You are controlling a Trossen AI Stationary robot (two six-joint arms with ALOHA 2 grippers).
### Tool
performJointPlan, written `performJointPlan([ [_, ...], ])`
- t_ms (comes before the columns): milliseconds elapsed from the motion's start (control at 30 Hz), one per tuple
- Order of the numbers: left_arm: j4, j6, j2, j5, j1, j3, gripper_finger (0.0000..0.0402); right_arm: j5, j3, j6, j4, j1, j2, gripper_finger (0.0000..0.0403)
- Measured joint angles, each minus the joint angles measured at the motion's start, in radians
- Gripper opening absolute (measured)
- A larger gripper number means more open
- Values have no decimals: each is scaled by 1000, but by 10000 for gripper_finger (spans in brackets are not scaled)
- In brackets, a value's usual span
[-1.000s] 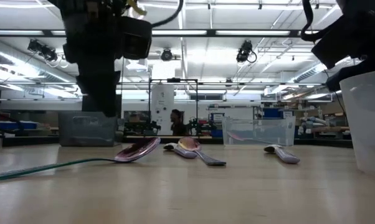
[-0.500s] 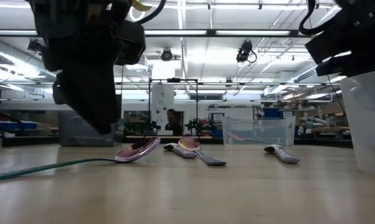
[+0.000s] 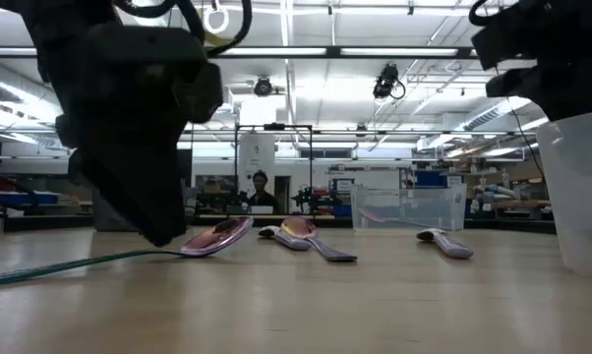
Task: Sort silverware by color (type)
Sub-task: Put the blue spoon into the top transparent bin
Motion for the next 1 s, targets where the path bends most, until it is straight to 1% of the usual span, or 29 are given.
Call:
performJointPlan([
  [200,6,-1,41,34,-1,4,171,2,0,20,6,0,-32,113],
  [300,5,28,52,44,-1,5,167,2,0,23,10,0,-39,113],
  [400,-5,53,53,62,0,5,143,1,0,23,15,0,-40,113],
  [633,-116,86,56,63,-1,7,47,-2,0,22,16,-1,-40,113],
  [733,-127,132,56,53,-2,7,17,-14,0,30,16,-2,-40,113],
  [867,-130,184,56,50,8,7,14,-19,0,48,23,0,-40,113],
  [1000,-125,247,49,29,13,3,14,27,0,45,32,6,-42,113],
])
